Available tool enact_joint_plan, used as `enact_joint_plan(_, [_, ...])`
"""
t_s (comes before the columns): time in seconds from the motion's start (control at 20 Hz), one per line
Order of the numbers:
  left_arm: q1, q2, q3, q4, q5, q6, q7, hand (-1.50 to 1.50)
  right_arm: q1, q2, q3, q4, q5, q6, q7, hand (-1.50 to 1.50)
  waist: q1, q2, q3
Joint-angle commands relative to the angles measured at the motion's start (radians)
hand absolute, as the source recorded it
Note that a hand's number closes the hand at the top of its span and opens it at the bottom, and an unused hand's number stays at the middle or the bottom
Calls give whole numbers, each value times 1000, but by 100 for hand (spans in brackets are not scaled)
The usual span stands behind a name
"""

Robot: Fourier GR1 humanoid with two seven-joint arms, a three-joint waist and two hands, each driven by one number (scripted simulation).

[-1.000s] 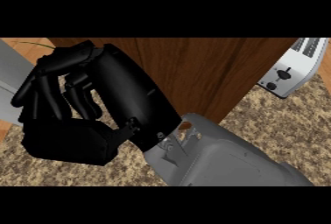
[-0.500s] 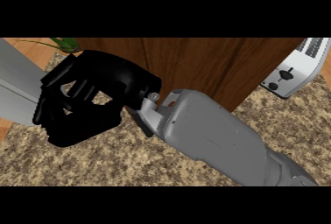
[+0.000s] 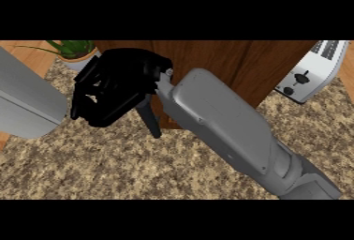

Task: Pick up the wine, place it into the cabinet and close the cabinet

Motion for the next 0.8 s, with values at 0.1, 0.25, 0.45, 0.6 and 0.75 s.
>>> enact_joint_plan(0.1, [22, -34, 44, -45, -28, -33, -9, -150, -70, 0, -97, 190, -93, 143, -50, 150, 0, -1, 1])
enact_joint_plan(0.25, [7, -55, 77, 40, -47, -110, -1, -150, -30, 0, -75, 214, -71, 169, -125, 150, -13, -2, 0])
enact_joint_plan(0.45, [21, -79, 84, 7, -51, -93, 28, -150, -90, -3, -134, 330, -65, 184, -148, 150, -4, 3, 0])
enact_joint_plan(0.6, [6, -88, 99, 16, -51, -69, 52, -150, -88, -26, -145, 329, -80, 159, -157, 150, -16, 1, 0])
enact_joint_plan(0.75, [28, -69, 133, 11, -41, -107, 62, -150, -58, -73, -135, 362, -38, 161, -218, 150, 0, 2, 1])
